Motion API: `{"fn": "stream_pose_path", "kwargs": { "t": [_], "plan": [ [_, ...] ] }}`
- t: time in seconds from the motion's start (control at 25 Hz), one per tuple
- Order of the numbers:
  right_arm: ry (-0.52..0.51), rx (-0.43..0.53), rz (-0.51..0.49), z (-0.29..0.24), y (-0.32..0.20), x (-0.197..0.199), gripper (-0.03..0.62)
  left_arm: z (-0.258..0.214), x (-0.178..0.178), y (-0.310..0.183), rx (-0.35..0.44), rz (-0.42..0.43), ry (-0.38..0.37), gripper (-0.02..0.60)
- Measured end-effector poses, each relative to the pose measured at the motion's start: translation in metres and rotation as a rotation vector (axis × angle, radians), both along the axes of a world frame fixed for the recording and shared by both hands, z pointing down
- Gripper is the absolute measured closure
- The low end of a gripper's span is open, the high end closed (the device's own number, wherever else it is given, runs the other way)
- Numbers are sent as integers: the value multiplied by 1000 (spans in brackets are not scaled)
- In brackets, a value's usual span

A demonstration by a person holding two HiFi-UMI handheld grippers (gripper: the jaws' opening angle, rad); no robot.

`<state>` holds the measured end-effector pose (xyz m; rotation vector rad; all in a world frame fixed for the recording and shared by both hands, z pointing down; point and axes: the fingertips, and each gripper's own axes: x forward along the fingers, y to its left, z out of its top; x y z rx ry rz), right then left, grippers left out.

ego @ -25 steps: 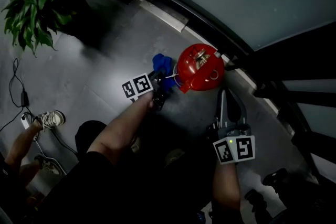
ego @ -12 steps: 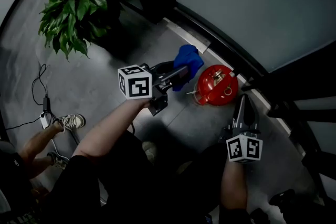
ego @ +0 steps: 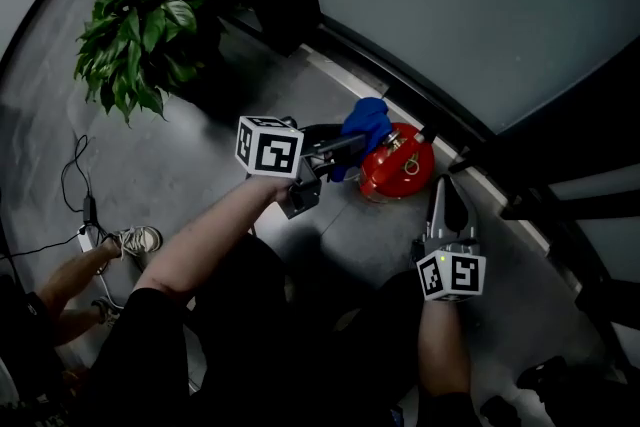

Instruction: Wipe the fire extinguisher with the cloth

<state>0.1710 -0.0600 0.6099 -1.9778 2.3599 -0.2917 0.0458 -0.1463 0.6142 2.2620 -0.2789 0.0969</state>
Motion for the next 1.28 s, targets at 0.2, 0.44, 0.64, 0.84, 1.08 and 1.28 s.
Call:
{"fn": "stream_pose_path", "kwargs": {
  "t": [0.2,0.44,0.64,0.84,1.08,1.28],
  "plan": [
    [19,3,-49,-6,0,0,592,14,-2,-5,-60,23,-77,517],
    [-10,80,-125,-51,-8,-7,592,25,1,-3,-177,108,-68,517],
    [4,93,-60,-51,-10,1,592,38,4,-10,-224,117,16,517],
    [62,50,-11,-32,-14,10,592,70,5,-9,-201,127,-5,517],
    [78,9,39,-7,-20,26,592,102,7,-7,-201,146,-22,517],
    [91,-32,65,18,-20,34,592,129,7,-8,-223,137,-58,517]
  ]
}}
